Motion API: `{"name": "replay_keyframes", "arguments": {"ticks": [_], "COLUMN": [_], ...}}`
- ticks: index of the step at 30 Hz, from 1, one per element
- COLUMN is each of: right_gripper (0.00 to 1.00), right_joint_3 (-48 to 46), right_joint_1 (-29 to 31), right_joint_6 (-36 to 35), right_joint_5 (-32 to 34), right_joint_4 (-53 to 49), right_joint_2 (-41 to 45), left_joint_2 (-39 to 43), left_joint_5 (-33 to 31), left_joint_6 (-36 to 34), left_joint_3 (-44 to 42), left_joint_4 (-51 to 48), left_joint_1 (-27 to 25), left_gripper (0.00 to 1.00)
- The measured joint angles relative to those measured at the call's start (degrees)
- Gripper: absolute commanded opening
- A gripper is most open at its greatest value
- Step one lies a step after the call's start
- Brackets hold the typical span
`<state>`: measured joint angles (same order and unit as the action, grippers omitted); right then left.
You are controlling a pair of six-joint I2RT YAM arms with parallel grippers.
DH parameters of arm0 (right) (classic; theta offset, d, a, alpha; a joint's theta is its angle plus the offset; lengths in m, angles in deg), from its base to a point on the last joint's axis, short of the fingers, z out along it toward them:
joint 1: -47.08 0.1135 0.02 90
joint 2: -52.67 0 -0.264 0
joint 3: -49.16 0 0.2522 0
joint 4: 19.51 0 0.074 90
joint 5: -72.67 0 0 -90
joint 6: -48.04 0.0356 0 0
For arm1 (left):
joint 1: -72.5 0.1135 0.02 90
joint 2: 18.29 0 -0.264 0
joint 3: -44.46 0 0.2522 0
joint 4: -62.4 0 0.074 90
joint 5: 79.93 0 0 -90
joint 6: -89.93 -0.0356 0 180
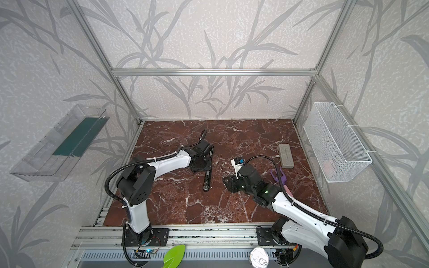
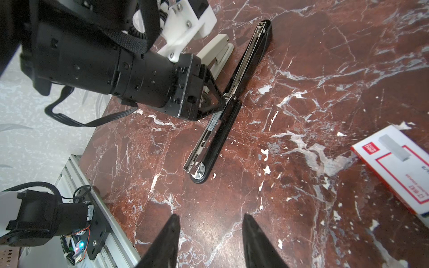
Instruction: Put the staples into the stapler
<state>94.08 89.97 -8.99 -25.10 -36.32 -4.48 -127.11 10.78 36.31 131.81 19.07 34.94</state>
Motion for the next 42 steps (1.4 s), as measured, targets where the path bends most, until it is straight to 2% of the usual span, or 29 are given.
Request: {"name": "replay_keyframes", "arguments": {"ticks": [25, 31, 37, 42], "right_gripper": [0.46, 0.48, 0.52, 0.52], "right_joint_3": [0.0, 0.0, 2.2, 5.6], "right_joint_1": [0.0, 0.0, -1.1, -3.0], "right_joint_6": [0.0, -0.1, -0.6, -0.9], "right_joint_5": [0.3, 0.7, 1.0, 0.7], "right_joint_4": [0.0, 0.0, -1.5, -1.6], "right_joint_2": [0.7, 0.3, -3.1, -7.4], "left_joint_2": [7.0, 10.1, 15.6, 15.8], "left_joint_5": [-3.0, -4.2, -4.1, -4.5], "left_joint_6": [2.9, 2.8, 2.9, 3.3], "left_joint_3": [-8.2, -9.8, -12.4, -16.3], "left_joint_4": [0.2, -2.4, -1.5, 0.3], "left_joint_1": [-5.1, -6.7, -9.4, -11.3], "left_gripper": [0.35, 0.39, 0.41, 0.41]}}
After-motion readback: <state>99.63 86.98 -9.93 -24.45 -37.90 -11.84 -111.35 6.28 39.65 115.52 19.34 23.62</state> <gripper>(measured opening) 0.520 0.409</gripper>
